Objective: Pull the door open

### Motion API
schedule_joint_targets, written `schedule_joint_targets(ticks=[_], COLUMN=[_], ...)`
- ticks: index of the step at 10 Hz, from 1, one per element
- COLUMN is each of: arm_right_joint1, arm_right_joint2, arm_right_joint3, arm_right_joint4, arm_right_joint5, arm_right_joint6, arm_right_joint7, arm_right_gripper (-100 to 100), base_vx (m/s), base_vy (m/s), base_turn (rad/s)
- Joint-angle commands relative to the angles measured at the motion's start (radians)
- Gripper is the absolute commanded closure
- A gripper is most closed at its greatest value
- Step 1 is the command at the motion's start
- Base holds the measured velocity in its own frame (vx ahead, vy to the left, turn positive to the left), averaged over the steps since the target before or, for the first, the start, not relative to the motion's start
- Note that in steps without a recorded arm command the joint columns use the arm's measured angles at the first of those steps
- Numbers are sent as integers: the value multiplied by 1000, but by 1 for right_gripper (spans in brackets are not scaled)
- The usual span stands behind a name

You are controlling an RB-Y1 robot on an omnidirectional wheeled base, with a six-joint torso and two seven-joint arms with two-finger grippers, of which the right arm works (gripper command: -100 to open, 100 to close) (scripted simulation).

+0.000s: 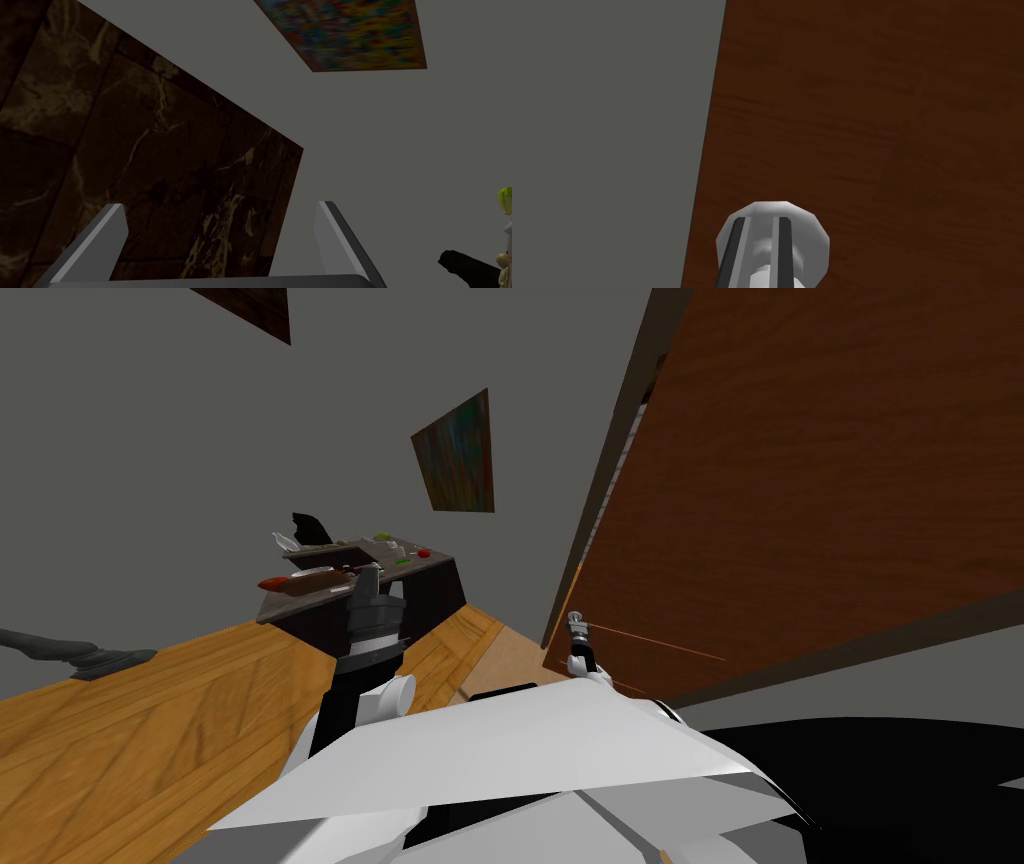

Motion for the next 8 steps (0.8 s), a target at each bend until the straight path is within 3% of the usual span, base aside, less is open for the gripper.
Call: schedule_joint_targets(ticks=[1, 3, 4, 8], arm_right_joint1=[8, 5, -11, -10], arm_right_joint2=[4, 3, 0, 20], arm_right_joint3=[3, 4, 4, 11], arm_right_joint4=[21, 25, 13, 5], arm_right_joint5=[-3, -5, -10, -24], arm_right_joint6=[12, 11, 0, 14], arm_right_joint7=[-39, -67, -74, -134], arm_right_gripper=[100, 100, -100, -100], base_vx=[-15, -17, -104, -172], base_vy=[1, -10, 18, 74], base_turn=[11, 4, 5, 7])
